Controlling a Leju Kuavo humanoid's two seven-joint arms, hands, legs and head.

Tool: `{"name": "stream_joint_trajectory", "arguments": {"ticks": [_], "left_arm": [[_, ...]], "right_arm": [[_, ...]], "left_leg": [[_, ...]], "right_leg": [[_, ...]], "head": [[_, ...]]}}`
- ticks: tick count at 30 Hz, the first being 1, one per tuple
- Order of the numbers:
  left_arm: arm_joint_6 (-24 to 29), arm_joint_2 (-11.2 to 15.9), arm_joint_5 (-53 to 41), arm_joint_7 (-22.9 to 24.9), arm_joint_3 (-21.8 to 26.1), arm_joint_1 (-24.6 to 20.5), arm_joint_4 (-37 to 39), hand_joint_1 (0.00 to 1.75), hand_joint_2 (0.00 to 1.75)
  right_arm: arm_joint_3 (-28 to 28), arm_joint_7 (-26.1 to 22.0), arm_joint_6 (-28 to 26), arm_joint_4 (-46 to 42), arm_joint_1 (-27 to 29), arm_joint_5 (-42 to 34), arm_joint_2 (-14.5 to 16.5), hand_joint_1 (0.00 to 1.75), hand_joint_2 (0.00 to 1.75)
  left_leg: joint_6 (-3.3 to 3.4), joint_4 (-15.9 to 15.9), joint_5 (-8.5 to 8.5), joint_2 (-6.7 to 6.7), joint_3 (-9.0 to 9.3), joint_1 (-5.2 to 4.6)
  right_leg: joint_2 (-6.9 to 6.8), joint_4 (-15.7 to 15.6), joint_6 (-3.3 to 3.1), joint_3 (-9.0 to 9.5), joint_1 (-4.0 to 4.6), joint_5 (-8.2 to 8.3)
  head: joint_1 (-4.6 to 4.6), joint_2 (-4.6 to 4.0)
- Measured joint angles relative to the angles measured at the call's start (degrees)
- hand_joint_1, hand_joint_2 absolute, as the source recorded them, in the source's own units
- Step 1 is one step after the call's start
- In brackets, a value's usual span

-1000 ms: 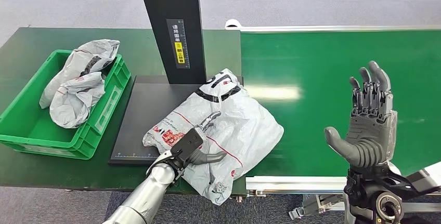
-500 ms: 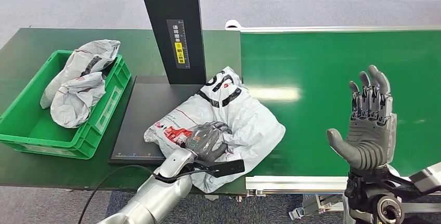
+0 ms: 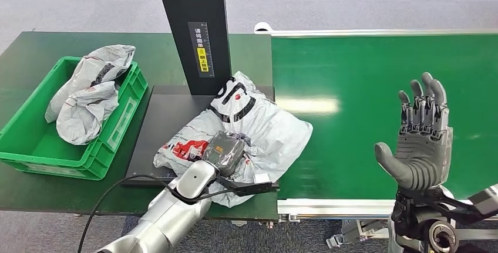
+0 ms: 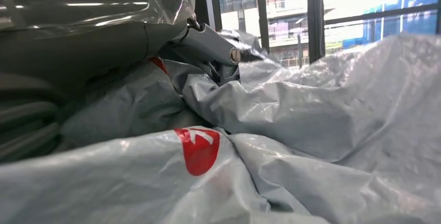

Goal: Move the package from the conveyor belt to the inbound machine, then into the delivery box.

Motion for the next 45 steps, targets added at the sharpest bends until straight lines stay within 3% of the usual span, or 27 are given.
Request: {"name": "stream_joint_trajectory", "arguments": {"ticks": [3, 6, 12, 17, 22, 26, 31, 36, 40, 45], "left_arm": [[-0.9, 0.5, 9.2, -7.2, 2.6, 1.2, -4.9, 1.75, 1.75], [-1.9, 1.8, 20.2, -13.0, 5.7, 3.6, -16.3, 1.75, 1.75], [0.1, 7.8, 28.5, -13.4, 15.2, 6.9, -45.5, 1.75, 1.75], [0.9, 12.9, 37.6, -17.2, 29.0, 6.4, -52.9, 1.75, 1.75], [2.1, 14.8, 36.7, -18.3, 36.8, 5.8, -54.4, 1.75, 1.75], [6.7, 18.1, 27.0, -13.5, 40.9, 3.4, -52.2, 1.75, 1.75], [5.4, 26.0, 13.6, -6.4, 47.1, -6.2, -35.1, 1.75, 1.75], [3.8, 31.7, 1.4, 1.0, 47.9, -14.8, -15.8, 1.74, 1.75], [0.9, 34.1, -4.8, 7.3, 46.7, -19.5, -5.5, 0.03, 1.75], [-3.9, 34.1, 5.7, -1.7, 47.7, -22.0, 0.2, 0.0, 1.75]], "right_arm": [[-0.5, -0.4, -0.8, -0.1, 1.0, 0.1, -0.2, 0.0, 1.75], [-1.4, -0.6, -1.8, -0.7, 2.6, 0.5, -0.2, 0.0, 1.75], [-4.3, -1.6, -3.2, -3.5, 7.7, 1.0, 0.1, 0.0, 1.75], [-6.7, -2.1, -2.9, -5.0, 10.8, 0.7, 0.9, 0.0, 1.75], [-7.7, -2.1, -2.8, -5.3, 11.6, 0.6, 1.5, 0.0, 1.75], [-7.9, -1.4, -2.8, -5.3, 11.5, -0.1, 1.8, 0.0, 1.75], [-8.0, -0.4, -2.4, -4.2, 10.2, -1.3, 1.7, 0.0, 1.75], [-7.9, -0.1, -2.5, -2.5, 8.9, -1.8, 1.6, 0.0, 1.75], [-7.7, 0.2, -2.8, -1.5, 8.2, -1.9, 1.6, 0.0, 1.75], [-7.4, 0.1, -3.3, -0.5, 8.1, -1.9, 1.6, 0.0, 1.75]], "left_leg": [[0.0, 0.0, 0.0, 0.0, -0.04, 0.0], [0.0, 0.0, 0.0, 0.02, -0.11, 0.01], [-0.03, -0.1, -0.02, 0.06, -0.21, 0.08], [-0.06, -0.1, 0.01, 0.08, -0.17, 0.1], [-0.08, -0.1, 0.05, 0.06, -0.12, 0.08], [-0.08, 0.0, 0.04, 0.1, -0.11, 0.06], [-0.21, -0.1, 0.12, 0.09, -0.07, 0.14], [-0.28, -0.1, 0.19, 0.1, -0.08, 0.17], [-0.28, 0.0, 0.18, 0.08, -0.12, 0.16], [-0.28, 0.0, 0.17, 0.06, -0.18, 0.13]], "right_leg": [[0.0, 0.0, 0.0, -0.04, 0.0, 0.0], [0.01, 0.0, 0.0, -0.12, 0.01, 0.0], [0.03, 0.0, -0.05, -0.23, 0.08, -0.05], [0.04, 0.0, -0.07, -0.23, 0.11, -0.07], [0.02, 0.0, -0.06, -0.12, 0.08, -0.06], [0.05, 0.0, -0.07, -0.14, 0.06, -0.03], [0.07, 0.1, -0.15, -0.21, 0.14, 0.0], [0.08, 0.2, -0.2, -0.23, 0.17, 0.03], [0.07, 0.2, -0.19, -0.24, 0.16, 0.03], [0.05, 0.2, -0.19, -0.29, 0.14, 0.03]], "head": [[-0.01, -0.01], [-0.01, -0.01], [-0.01, 0.01], [-0.01, 0.0], [0.04, 0.0], [0.03, 0.01], [0.01, 0.0], [0.02, -0.01], [0.04, 0.0], [0.04, 0.0]]}}
